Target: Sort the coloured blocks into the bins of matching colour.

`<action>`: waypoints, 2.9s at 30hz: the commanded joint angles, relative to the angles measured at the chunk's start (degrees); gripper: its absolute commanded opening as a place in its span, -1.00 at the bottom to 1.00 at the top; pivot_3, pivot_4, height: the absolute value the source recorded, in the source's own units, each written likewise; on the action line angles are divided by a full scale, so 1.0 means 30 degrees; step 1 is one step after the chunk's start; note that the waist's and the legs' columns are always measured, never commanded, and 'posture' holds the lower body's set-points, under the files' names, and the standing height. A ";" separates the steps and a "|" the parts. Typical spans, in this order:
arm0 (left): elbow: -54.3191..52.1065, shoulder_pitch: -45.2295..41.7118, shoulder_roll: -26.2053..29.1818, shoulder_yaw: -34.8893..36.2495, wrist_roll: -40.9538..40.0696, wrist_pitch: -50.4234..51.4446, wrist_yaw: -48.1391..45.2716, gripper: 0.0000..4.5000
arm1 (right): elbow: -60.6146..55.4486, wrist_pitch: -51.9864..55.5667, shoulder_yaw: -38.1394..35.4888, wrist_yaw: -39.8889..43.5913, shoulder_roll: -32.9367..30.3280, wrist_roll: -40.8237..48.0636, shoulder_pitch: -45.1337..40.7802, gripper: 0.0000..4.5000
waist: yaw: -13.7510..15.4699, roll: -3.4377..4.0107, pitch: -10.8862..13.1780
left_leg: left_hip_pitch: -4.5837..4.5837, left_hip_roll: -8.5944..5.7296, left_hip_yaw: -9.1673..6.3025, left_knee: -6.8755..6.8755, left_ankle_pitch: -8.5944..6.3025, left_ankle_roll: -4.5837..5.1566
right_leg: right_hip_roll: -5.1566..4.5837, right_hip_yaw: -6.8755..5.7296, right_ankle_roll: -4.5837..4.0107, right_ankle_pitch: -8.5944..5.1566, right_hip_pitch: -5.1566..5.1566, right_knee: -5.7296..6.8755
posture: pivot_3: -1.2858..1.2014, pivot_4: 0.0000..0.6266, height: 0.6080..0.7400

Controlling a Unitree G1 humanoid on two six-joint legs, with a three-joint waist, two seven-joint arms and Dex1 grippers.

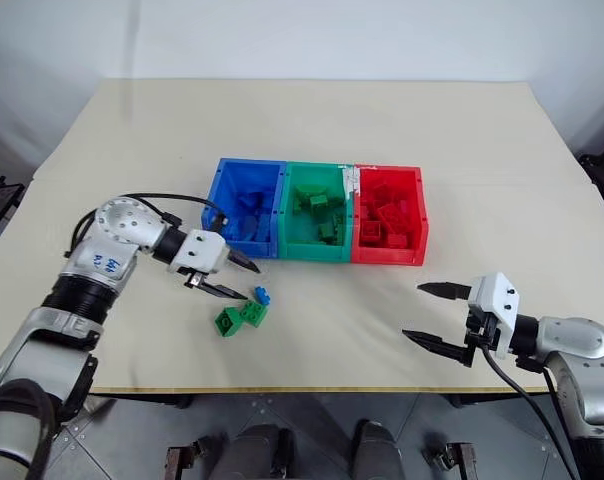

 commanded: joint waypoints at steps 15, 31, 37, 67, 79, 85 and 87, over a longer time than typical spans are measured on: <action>0.2753 -0.2370 -0.1624 -0.1142 0.2772 -0.2211 0.0439 0.18 | -0.2033 0.0863 -0.0628 -0.0580 -0.0295 0.0781 0.0540 1.00 | -0.0019 -0.0010 0.0004 | -0.0010 -0.0001 -0.0006 0.0015 0.0004 0.0009 | -0.0003 -0.0003 0.0004 0.0002 0.0000 0.0008 | 0.03 -0.52 1.00; 0.0383 -0.0928 -0.1996 -0.0108 0.0412 0.0058 -0.1087 -0.88 | -0.3123 0.0452 0.0008 -0.0058 0.0427 0.1631 0.0244 1.00 | -0.0051 -0.0010 0.0004 | -0.0009 0.0003 -0.0009 0.0027 0.0004 0.0010 | -0.0003 -0.0005 0.0004 0.0002 0.0000 0.0022 | 0.03 -0.52 1.00; -0.3813 0.0536 -0.1283 0.2627 -0.2227 0.3726 0.1555 -0.88 | -0.3488 0.0565 0.0454 -0.0753 0.1911 0.2749 -0.1376 1.00 | -0.0083 -0.0022 0.0011 | -0.0042 0.0037 -0.0068 0.0102 0.0004 0.0009 | -0.0002 -0.0016 0.0005 0.0002 0.0000 0.0048 | 0.03 -0.52 1.00; -0.8635 0.7014 0.1740 0.9640 -0.5002 0.8307 0.7998 0.82 | -0.0118 -0.0915 0.0591 -0.0157 0.1627 0.1895 -0.3685 1.00 | -0.0503 -0.0010 0.0005 | -0.0008 0.0052 -0.0217 0.0114 0.0002 0.0005 | -0.0007 0.0007 -0.0003 -0.0001 -0.0003 0.0102 | 0.03 -0.52 1.00; -0.9118 1.5648 0.4701 1.4859 -0.7830 0.7723 0.5475 0.99 | 0.2502 -0.2535 0.1900 0.2950 0.1185 0.0873 -0.4647 1.00 | -0.0288 -0.0011 0.0007 | 0.0006 0.0068 -0.0232 0.0106 -0.0016 0.0024 | -0.0066 0.0007 -0.0007 -0.0003 0.0009 0.0109 | 0.03 -0.52 1.00; -1.3407 1.6136 0.4034 1.2836 -0.8642 0.8595 0.5497 0.99 | 0.1901 -0.2315 0.1798 0.2647 0.1343 0.1122 -0.4189 1.00 | -0.0093 -0.0009 0.0006 | 0.0008 0.0075 -0.0237 0.0106 -0.0026 0.0007 | -0.0067 0.0014 -0.0012 0.0000 0.0008 0.0108 | 0.03 -0.52 1.00; -1.4649 1.5828 0.3856 1.1918 -0.8926 0.9367 0.5548 0.99 | 0.1684 -0.2262 0.1791 0.2621 0.1282 0.1116 -0.3936 1.00 | -0.0090 -0.0007 0.0007 | 0.0009 0.0071 -0.0235 0.0105 -0.0028 0.0004 | -0.0069 0.0019 -0.0014 0.0001 0.0009 0.0110 | 0.03 -0.52 1.00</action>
